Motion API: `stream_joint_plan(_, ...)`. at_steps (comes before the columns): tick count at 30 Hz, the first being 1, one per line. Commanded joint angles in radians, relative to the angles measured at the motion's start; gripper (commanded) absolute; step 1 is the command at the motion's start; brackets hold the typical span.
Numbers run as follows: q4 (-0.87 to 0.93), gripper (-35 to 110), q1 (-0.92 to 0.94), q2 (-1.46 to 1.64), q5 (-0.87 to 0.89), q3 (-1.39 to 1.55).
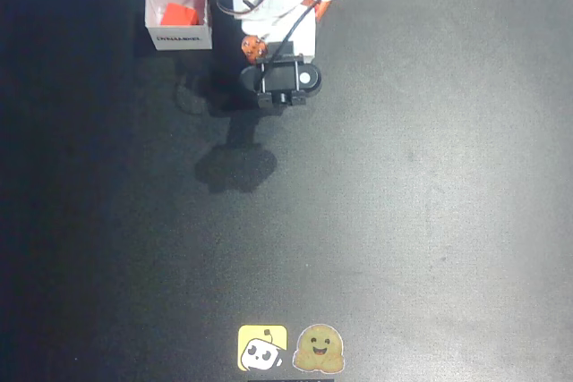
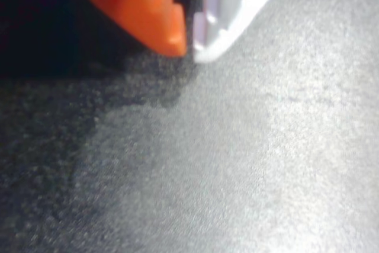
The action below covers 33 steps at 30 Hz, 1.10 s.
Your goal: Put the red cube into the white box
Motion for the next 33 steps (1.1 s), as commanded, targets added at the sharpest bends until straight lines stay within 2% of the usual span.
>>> stream_joint_plan(1, 0.002, 0, 0.006, 0.008, -0.005, -0.003)
stream_joint_plan(33, 0.002, 0, -0.034, 0.008, -0.005, -0.003)
